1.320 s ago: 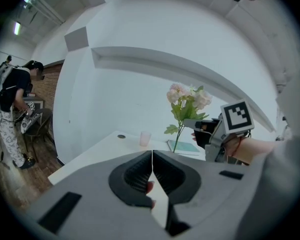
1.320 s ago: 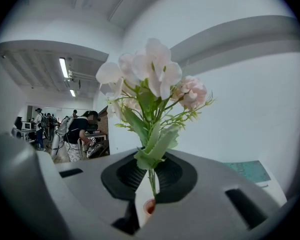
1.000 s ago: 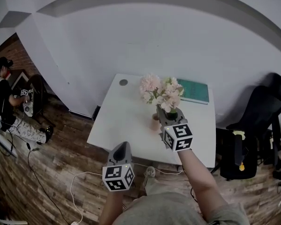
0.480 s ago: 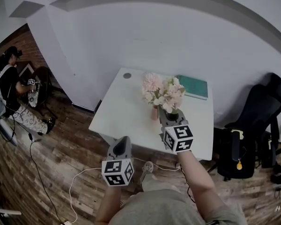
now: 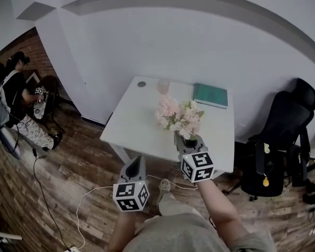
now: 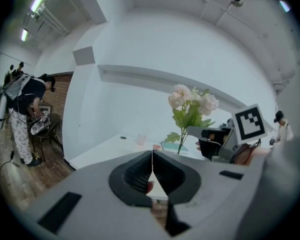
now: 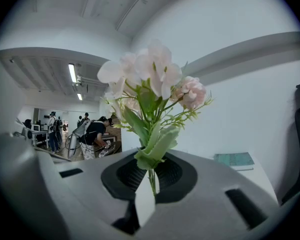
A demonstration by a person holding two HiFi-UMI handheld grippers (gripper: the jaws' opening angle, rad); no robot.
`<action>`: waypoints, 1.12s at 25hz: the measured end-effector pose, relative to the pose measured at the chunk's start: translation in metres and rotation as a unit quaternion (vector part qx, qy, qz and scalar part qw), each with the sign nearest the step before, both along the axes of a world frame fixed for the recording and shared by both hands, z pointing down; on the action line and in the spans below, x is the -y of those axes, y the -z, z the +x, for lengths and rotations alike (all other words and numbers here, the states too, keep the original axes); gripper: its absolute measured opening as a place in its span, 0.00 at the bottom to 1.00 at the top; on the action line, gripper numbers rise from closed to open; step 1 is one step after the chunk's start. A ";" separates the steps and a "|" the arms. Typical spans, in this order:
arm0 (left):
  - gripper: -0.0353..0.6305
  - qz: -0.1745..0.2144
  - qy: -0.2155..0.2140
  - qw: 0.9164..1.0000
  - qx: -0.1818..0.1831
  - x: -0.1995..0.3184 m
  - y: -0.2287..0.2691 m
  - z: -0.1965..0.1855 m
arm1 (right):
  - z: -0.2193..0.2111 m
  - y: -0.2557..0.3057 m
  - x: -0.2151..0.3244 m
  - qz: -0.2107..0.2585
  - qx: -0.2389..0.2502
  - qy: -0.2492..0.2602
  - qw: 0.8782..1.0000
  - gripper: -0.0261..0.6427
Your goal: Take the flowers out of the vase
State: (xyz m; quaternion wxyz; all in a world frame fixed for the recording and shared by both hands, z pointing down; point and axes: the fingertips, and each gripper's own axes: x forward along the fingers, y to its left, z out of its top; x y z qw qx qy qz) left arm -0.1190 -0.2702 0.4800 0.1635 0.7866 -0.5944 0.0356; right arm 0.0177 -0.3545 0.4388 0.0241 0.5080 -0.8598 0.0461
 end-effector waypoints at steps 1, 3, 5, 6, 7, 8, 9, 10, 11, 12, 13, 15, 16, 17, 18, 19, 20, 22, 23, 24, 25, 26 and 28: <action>0.06 0.001 0.000 1.000 0.000 -0.005 0.001 0.001 | 0.001 -0.001 -0.007 -0.001 0.001 0.000 1.000 0.09; 0.06 0.002 -0.001 1.000 0.001 -0.015 0.001 0.003 | 0.002 -0.003 -0.022 -0.004 0.004 0.000 1.000 0.09; 0.06 0.003 -0.003 1.000 0.003 -0.024 0.000 0.005 | 0.002 -0.006 -0.037 -0.008 0.005 0.002 1.000 0.09; 0.06 0.003 -0.004 1.000 0.003 -0.028 0.000 0.006 | 0.002 -0.007 -0.044 -0.009 0.005 0.002 1.000 0.09; 0.06 0.003 -0.004 1.000 0.004 -0.031 0.000 0.006 | 0.001 -0.008 -0.050 -0.009 0.005 0.003 1.000 0.09; 0.06 0.003 -0.004 1.000 0.004 -0.035 0.001 0.006 | 0.002 -0.008 -0.057 -0.010 0.004 0.004 1.000 0.09; 0.06 0.004 -0.004 1.000 0.005 -0.038 0.001 0.006 | 0.002 -0.009 -0.063 -0.010 0.004 0.005 1.000 0.09; 0.06 0.005 -0.004 1.000 0.006 -0.042 0.001 0.007 | 0.003 -0.010 -0.069 -0.010 0.004 0.005 1.000 0.09; 0.06 0.005 -0.004 1.000 0.007 -0.045 0.001 0.007 | 0.003 -0.012 -0.074 -0.011 0.004 0.005 1.000 0.09; 0.06 0.005 -0.004 1.000 0.008 -0.047 0.001 0.007 | 0.003 -0.013 -0.079 -0.011 0.006 0.005 1.000 0.09; 0.06 0.005 -0.006 1.000 0.009 -0.050 0.001 0.007 | 0.003 -0.014 -0.084 -0.012 0.007 0.005 1.000 0.09; 0.06 0.006 -0.008 1.000 0.009 -0.054 0.001 0.007 | 0.004 -0.017 -0.092 -0.014 0.009 0.004 1.000 0.09; 0.06 0.007 -0.008 1.000 0.009 -0.057 0.001 0.007 | 0.004 -0.017 -0.096 -0.015 0.009 0.004 1.000 0.09; 0.06 0.008 -0.009 1.000 0.008 -0.059 0.002 0.006 | 0.004 -0.018 -0.099 -0.015 0.009 0.004 1.000 0.09; 0.06 0.009 -0.009 1.000 0.007 -0.061 0.002 0.006 | 0.004 -0.018 -0.102 -0.015 0.009 0.003 1.000 0.09; 0.06 0.010 -0.009 1.000 0.006 -0.062 0.003 0.005 | 0.004 -0.018 -0.105 -0.014 0.009 0.003 1.000 0.09; 0.06 0.011 -0.009 1.000 0.006 -0.064 0.003 0.005 | 0.005 -0.018 -0.108 -0.014 0.010 0.002 1.000 0.09; 0.06 0.014 -0.011 1.000 0.007 -0.065 0.004 0.005 | 0.006 -0.019 -0.112 -0.014 0.010 0.001 1.000 0.09; 0.06 0.015 -0.012 1.000 0.008 -0.066 0.004 0.005 | 0.006 -0.019 -0.114 -0.015 0.010 0.001 1.000 0.09; 0.06 0.016 -0.013 1.000 0.008 -0.066 0.005 0.005 | 0.006 -0.020 -0.115 -0.015 0.010 0.001 1.000 0.09; 0.06 0.016 -0.012 1.000 0.008 -0.067 0.005 0.004 | 0.006 -0.021 -0.117 -0.017 0.011 0.000 1.000 0.09; 0.06 0.015 -0.012 1.000 0.007 -0.067 0.005 0.004 | 0.006 -0.022 -0.118 -0.018 0.011 0.000 1.000 0.09; 0.06 0.013 -0.010 1.000 0.006 -0.066 0.004 0.001 | 0.006 -0.023 -0.119 -0.021 0.012 -0.001 1.000 0.09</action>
